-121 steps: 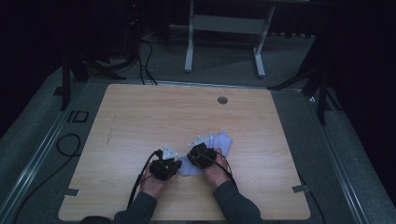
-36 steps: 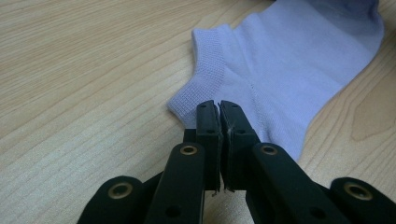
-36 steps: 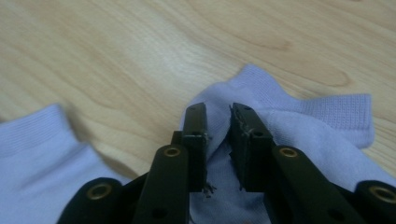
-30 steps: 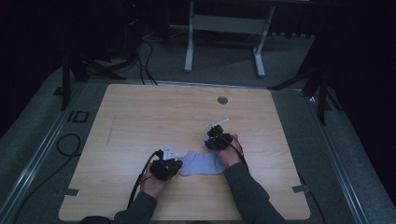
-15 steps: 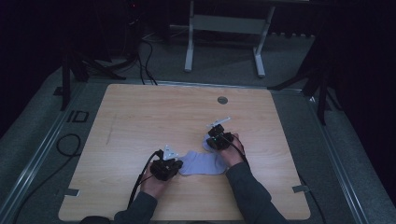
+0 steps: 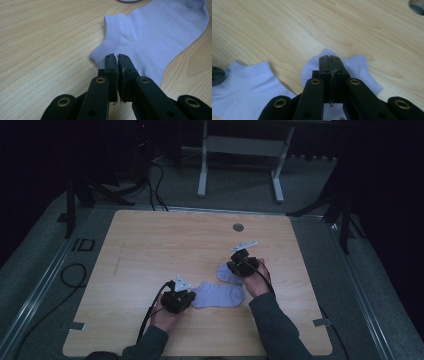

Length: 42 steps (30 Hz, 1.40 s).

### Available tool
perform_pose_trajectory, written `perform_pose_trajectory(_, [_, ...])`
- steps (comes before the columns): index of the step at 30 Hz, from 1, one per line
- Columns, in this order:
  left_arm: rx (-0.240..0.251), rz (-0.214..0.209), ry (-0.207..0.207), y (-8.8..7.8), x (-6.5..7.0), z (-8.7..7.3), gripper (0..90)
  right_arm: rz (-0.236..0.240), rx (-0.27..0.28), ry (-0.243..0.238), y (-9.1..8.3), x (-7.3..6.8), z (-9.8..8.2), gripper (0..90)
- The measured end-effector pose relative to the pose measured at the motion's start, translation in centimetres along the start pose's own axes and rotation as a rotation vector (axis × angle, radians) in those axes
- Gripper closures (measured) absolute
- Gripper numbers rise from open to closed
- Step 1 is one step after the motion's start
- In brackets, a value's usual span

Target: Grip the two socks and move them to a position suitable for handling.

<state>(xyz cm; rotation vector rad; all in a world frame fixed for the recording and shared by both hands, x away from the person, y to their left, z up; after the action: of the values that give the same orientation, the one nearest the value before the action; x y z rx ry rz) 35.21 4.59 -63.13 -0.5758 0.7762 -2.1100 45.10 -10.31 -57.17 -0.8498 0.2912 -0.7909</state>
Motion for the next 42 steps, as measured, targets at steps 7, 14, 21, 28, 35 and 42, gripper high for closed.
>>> perform_pose_trajectory(7, [0.000, 0.000, 0.001, 0.0, 0.0, 0.0, 86.2, -0.021, 0.023, 0.029, -2.0, 2.2, -1.3, 88.6])
perform_pose_trajectory(14, [0.000, 0.005, 0.008, 0.0, 0.0, 0.0, 86.2, -0.045, 0.033, 0.089, -3.1, 4.3, -3.6, 87.9])
perform_pose_trajectory(21, [0.000, 0.006, 0.009, 0.0, 0.0, 0.0, 86.1, -0.065, 0.012, 0.144, -3.5, 6.0, -6.4, 86.7])
perform_pose_trajectory(28, [-0.001, 0.006, 0.009, 0.0, 0.0, 0.0, 86.2, -0.113, -0.011, 0.172, -4.0, 7.6, -8.5, 86.4])
perform_pose_trajectory(35, [-0.003, 0.007, 0.014, 0.0, 0.0, 0.0, 86.1, -0.144, -0.066, 0.178, -3.7, 8.3, -10.5, 87.3])
perform_pose_trajectory(42, [-0.003, 0.006, 0.013, 0.0, 0.0, 0.0, 86.1, -0.173, -0.081, 0.193, -3.9, 9.0, -11.2, 86.9])
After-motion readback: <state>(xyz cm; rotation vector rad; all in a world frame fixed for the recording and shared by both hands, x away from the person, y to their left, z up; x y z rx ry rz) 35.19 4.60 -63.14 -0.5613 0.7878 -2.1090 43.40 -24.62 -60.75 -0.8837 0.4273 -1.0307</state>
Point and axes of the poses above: each handheld gripper's, and its own axes: y roughly forward along the jaws, z roughly out of its top, x roughly to its right, the point moved 10 cm from there along y, roughly forward along the jaws, and after that the axes turned 4 degrees about -y, right-handed, at the moved point
